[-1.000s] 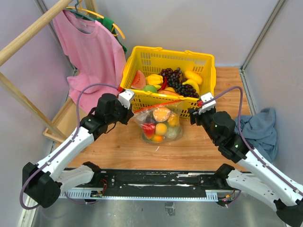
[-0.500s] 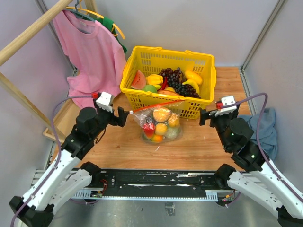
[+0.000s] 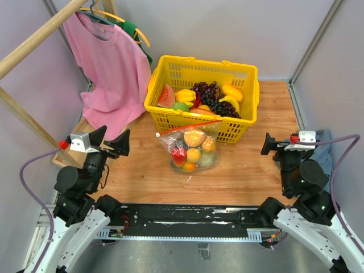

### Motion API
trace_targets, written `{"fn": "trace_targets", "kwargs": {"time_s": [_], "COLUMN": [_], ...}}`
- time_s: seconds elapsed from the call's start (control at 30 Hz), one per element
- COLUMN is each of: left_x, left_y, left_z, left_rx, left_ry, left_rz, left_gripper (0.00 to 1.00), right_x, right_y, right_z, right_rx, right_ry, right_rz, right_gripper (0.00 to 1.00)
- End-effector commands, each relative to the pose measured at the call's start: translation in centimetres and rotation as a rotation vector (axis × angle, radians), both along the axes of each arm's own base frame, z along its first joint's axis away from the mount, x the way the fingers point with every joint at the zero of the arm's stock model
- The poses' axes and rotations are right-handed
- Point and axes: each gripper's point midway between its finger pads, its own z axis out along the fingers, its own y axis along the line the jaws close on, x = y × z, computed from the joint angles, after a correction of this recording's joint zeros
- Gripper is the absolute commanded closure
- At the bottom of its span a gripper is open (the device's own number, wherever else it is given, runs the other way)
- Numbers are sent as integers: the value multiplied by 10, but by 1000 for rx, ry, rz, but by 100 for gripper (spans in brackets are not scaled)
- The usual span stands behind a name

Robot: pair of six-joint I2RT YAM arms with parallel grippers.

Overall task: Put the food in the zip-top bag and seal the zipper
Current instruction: Reset both arms

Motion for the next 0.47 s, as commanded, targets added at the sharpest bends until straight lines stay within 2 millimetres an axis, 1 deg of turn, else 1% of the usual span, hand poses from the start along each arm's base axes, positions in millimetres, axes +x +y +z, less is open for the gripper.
{"fn": "trace_targets", "kwargs": {"time_s": [0.0,0.07,0.17,0.27,0.43], "left_x": [-3,-2,-1,1,5], "left_y": [15,24,31,32,30], "left_z": [2,1,-1,-3,-7], "left_rx": [-40,-48,-52,-45,-27], "left_ry": [-39,-23,-15,-10,0], "left_rz": [68,114,155,161,159], "left_gripper": [1,1,1,1,1], "right_x": [3,5,7,8,10], "right_y": [-1,2,5,10,12], "right_z": [-7,-7,-8,-8,-8], "right_rx": [-11,-26,-42,-50,-55], "right_ry": [-7,-2,3,2,-5], "right_rz": [-20,-8,3,31,34], "right_gripper": [2,2,2,2,2]}}
